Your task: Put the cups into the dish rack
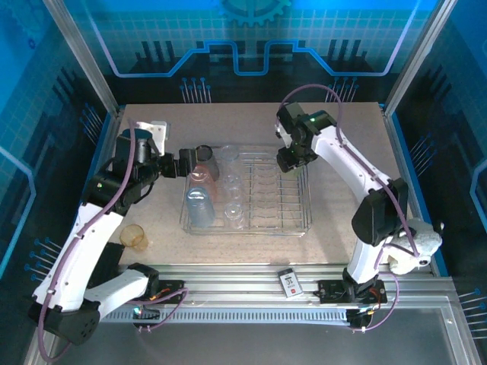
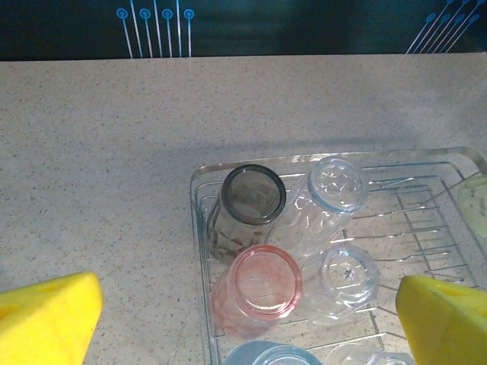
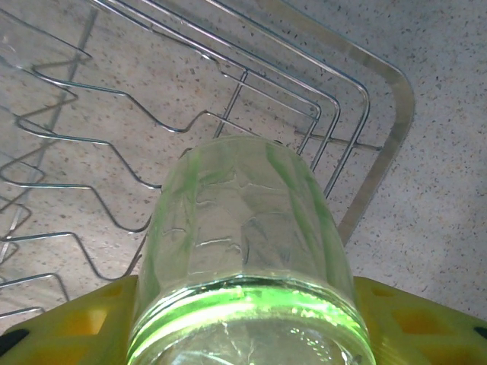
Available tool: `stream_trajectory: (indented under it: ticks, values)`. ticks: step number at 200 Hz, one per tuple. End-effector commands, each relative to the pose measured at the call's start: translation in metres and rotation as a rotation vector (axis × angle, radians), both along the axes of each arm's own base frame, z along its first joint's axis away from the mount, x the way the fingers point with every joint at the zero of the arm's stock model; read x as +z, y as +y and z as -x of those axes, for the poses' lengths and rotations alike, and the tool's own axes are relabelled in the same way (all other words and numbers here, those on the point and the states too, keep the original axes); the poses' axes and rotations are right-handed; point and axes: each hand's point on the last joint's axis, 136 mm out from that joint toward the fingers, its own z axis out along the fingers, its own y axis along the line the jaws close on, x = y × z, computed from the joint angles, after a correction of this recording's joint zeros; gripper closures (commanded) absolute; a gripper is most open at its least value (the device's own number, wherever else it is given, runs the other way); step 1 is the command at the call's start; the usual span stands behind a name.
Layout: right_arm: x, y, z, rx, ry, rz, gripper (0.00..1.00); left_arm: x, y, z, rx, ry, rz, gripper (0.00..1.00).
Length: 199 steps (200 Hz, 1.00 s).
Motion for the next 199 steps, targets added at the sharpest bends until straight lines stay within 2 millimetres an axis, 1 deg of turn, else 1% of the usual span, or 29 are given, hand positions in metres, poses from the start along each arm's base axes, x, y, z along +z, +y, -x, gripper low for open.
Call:
stream_trajectory:
  ticks: [1,37,94,122,142,158,176,184,199]
  values:
    - [-0.010,0.002,-0.007,0.037,0.006,0.050,0.79,-0.004,0.007,0.006,0.009,0.002,-0.045,0.01]
    - [-0.031,0.009,-0.018,0.064,0.021,0.063,0.80,-0.009,0.011,0.008,0.019,0.013,-0.069,0.01]
    - [-0.057,0.009,-0.034,0.102,0.008,0.106,0.78,-0.016,0.014,0.010,0.025,0.031,-0.091,0.01]
    - [-0.070,0.007,-0.039,0.119,0.001,0.118,0.71,-0.019,0.015,0.011,0.029,0.041,-0.097,0.01]
    - [-0.079,0.007,-0.039,0.139,0.011,0.121,0.67,-0.021,0.017,0.012,0.039,0.051,-0.100,0.01]
    - [-0.083,0.007,-0.040,0.149,0.014,0.117,0.65,-0.024,0.018,0.014,0.042,0.060,-0.102,0.01]
    - [-0.088,0.007,-0.040,0.158,0.019,0.119,0.60,-0.025,0.018,0.014,0.044,0.067,-0.103,0.01]
    - [-0.090,0.006,-0.040,0.161,0.024,0.122,0.56,-0.026,0.019,0.015,0.046,0.070,-0.105,0.01]
    - [-0.093,0.004,-0.040,0.169,0.035,0.135,0.46,-0.027,0.020,0.015,0.053,0.074,-0.108,0.01]
